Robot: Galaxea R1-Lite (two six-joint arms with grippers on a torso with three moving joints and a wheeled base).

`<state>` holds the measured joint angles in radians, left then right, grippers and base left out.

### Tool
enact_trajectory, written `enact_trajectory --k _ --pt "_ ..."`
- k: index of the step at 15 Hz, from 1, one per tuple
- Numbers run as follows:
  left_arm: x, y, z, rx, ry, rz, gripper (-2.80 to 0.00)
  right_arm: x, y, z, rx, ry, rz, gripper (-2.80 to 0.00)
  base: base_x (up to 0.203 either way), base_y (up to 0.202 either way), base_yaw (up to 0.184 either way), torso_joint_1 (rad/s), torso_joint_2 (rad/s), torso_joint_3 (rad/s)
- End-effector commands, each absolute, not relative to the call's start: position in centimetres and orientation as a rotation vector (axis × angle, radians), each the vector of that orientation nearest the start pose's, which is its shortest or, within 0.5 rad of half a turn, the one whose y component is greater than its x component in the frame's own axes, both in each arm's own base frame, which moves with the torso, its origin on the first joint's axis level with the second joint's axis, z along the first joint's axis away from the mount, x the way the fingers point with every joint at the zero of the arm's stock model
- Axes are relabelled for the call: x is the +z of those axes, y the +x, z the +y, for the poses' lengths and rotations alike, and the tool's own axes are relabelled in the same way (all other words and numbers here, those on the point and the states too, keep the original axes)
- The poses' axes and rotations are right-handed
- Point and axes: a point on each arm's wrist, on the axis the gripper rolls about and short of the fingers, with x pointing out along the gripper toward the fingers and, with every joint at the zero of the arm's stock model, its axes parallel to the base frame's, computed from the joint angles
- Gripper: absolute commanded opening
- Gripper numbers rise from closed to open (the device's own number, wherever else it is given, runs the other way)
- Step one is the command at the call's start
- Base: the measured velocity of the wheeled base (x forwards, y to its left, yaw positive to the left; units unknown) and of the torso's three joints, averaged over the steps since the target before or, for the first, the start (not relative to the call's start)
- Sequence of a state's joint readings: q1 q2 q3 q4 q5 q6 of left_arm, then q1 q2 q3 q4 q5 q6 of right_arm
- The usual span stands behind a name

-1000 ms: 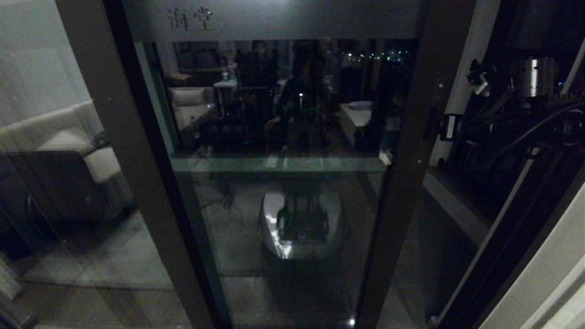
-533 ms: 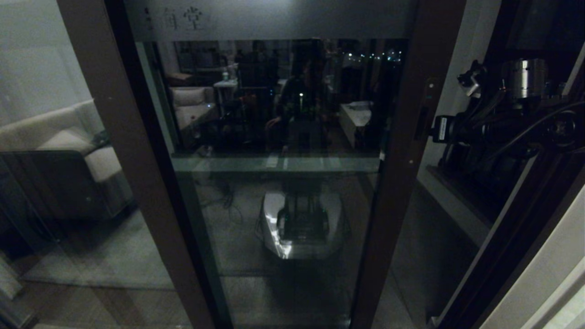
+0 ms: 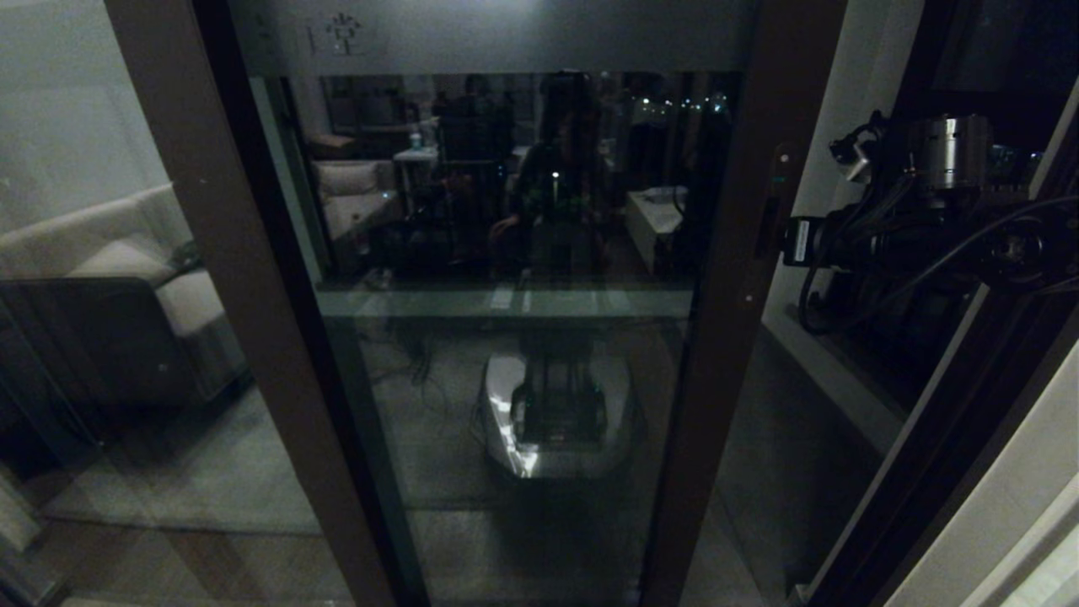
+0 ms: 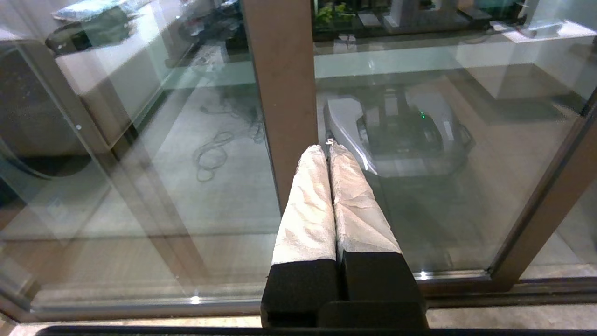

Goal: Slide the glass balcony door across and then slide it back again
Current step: Open the slid door

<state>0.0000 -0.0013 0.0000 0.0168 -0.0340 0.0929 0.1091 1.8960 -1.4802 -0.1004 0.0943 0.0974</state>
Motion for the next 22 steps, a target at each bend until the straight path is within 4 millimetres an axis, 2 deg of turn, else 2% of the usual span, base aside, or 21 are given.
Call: enact_trajectory --k 1,10,22 --pt "7.3 -2.3 -0.1 -0.034 0.093 0.015 -2.80 25.0 38.0 4.7 0.195 0.094 0.331 -2.80 0.000 0.000 0.000 0.000 0.00 0.000" --pt "7.3 -2.3 -0.1 -0.036 0.093 0.015 -2.80 24.3 37.4 7.2 0.224 0.074 0.335 -2.80 0.000 0.000 0.000 0.000 0.00 0.000" --pt "7.3 -2.3 -0.1 -0.036 0.093 0.015 -2.80 24.1 37.0 8.8 0.260 0.086 0.339 -2.80 0.000 0.000 0.000 0.000 0.00 0.000"
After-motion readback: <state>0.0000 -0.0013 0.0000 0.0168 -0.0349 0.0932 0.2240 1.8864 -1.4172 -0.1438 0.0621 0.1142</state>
